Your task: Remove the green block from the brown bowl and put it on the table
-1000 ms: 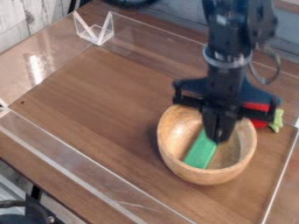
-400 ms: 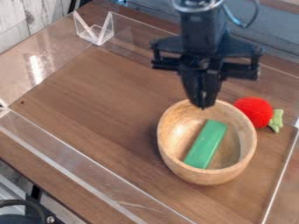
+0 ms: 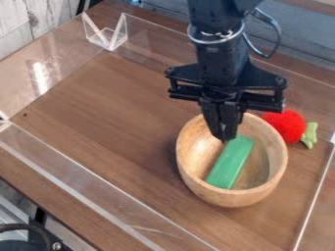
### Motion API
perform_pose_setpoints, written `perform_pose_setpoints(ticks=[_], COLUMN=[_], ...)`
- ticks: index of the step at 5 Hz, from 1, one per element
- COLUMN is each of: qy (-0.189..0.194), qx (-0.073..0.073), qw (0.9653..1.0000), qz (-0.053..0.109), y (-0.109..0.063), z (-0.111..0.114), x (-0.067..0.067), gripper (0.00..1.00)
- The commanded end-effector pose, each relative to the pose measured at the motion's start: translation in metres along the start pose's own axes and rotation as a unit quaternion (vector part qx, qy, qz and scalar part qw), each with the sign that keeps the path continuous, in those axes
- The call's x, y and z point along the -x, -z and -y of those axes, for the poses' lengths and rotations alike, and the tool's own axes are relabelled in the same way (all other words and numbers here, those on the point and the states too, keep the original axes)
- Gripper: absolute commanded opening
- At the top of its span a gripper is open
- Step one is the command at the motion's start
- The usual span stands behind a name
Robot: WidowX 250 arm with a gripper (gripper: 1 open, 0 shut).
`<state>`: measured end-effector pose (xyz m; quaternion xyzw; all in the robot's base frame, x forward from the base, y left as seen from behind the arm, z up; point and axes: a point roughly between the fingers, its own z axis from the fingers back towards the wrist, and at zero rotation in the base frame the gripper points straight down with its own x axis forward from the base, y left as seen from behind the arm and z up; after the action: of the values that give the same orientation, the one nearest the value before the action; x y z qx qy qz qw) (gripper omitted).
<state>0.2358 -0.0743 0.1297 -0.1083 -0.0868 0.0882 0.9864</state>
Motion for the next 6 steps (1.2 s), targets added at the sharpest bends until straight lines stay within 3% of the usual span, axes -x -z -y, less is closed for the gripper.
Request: perform_pose_setpoints(ticks=[1, 2, 4, 6], qy=[0.025, 0.051, 0.047, 0.082], qx=[0.004, -0.001, -0.017, -0.028], qw=[0.9997, 0.9987, 0.9986, 0.9961], qz=[0.000, -0.008, -0.014, -0.018], y=[0.003, 0.008, 0.013, -0.016], z=[0.003, 0.003, -0.004, -0.010], x=[-0.005, -0.008, 0.000, -0.018], gripper=[1.00, 0.00, 0.00, 0.00])
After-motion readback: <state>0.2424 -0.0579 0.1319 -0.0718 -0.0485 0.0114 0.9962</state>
